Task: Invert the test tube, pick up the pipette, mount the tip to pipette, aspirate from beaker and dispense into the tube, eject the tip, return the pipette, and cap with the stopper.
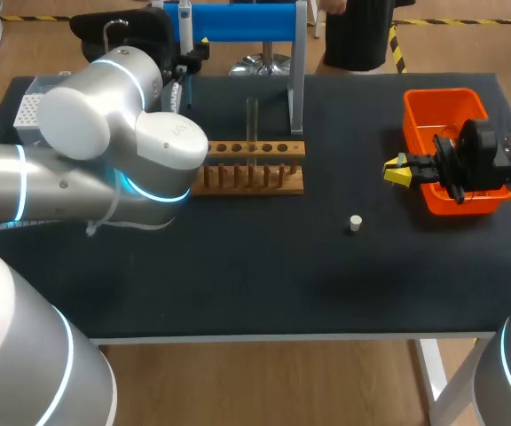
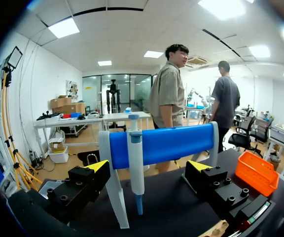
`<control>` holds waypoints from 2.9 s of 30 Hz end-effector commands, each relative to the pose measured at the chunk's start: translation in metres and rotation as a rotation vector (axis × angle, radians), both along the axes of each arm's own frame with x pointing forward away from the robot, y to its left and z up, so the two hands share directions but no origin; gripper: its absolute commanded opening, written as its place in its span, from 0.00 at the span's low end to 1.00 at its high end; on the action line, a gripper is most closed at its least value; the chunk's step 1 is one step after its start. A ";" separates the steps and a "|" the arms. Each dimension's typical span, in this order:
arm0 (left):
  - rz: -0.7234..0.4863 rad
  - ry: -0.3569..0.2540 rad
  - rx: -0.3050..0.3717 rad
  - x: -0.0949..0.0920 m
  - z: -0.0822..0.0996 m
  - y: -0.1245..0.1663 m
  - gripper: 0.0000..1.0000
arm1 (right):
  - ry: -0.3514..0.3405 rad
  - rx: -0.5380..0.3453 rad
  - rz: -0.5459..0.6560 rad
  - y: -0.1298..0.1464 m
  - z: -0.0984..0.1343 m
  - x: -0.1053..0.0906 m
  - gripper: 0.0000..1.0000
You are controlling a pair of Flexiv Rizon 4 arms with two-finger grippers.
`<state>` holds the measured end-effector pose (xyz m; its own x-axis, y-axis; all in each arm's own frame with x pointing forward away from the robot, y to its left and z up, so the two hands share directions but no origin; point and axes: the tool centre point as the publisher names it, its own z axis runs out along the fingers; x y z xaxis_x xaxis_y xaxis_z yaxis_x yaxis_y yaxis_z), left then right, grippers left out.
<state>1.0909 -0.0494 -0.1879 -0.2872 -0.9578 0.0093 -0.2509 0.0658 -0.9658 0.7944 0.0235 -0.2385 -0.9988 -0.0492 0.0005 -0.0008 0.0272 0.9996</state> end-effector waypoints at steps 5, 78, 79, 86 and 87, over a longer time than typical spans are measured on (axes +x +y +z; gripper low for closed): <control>-0.012 0.001 -0.009 0.019 -0.009 -0.002 0.94 | -0.001 -0.003 -0.003 0.000 0.001 -0.001 0.00; 0.128 -0.002 0.006 0.069 -0.017 -0.005 0.49 | -0.001 -0.003 -0.003 0.000 0.001 -0.001 0.00; 0.129 -0.004 0.005 0.069 -0.017 -0.005 0.49 | -0.001 -0.003 -0.003 0.000 0.001 -0.001 0.00; 0.143 -0.005 -0.001 0.071 -0.020 -0.004 0.52 | -0.001 -0.003 -0.003 0.000 0.001 -0.001 0.00; 0.144 -0.006 -0.001 0.071 -0.020 -0.004 0.51 | -0.001 -0.003 -0.003 0.000 0.001 -0.001 0.00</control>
<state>1.1586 -0.0499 -0.2024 -0.1546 -0.9879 0.0094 -0.2632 0.0320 -0.9642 0.7943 0.0235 -0.2385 -0.9988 -0.0492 0.0005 -0.0009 0.0272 0.9996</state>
